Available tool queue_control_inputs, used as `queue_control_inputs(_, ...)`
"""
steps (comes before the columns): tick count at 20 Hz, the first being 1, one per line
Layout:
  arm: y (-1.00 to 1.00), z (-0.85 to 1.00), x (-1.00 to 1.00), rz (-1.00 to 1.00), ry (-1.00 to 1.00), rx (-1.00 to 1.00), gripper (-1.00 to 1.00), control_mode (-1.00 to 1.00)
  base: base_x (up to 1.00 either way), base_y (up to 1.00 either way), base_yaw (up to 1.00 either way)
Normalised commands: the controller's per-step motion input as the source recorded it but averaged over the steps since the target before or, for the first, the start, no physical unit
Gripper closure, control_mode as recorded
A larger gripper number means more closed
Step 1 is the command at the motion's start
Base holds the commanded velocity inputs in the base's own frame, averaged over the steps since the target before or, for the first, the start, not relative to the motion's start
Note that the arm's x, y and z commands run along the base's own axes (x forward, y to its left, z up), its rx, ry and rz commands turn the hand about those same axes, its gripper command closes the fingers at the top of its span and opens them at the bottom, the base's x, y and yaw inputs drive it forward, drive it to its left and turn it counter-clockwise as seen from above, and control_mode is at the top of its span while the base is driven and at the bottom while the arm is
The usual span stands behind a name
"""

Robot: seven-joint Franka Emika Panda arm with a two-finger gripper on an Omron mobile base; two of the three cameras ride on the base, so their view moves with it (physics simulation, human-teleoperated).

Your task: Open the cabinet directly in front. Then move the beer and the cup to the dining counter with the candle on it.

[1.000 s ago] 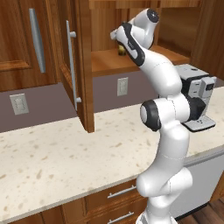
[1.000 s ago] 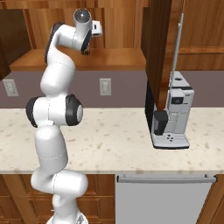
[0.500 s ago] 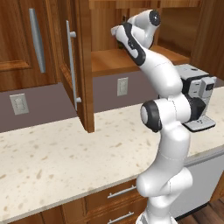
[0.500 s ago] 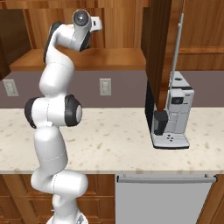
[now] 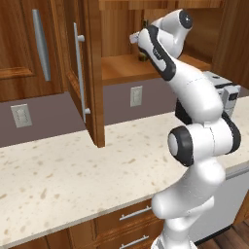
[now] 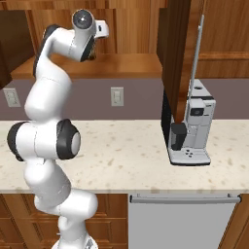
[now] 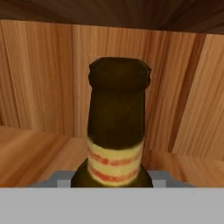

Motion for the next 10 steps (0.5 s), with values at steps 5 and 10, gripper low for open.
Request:
queue_control_inputs(5, 0.00, -0.63, -1.00, 0.00, -0.01, 0.00, 1.00, -1.00, 0.00, 0.00, 0.00)
queue_control_inputs(10, -0.14, -0.28, -1.00, 0.00, -0.19, 0.10, 1.00, -1.00, 0.00, 0.00, 0.00)
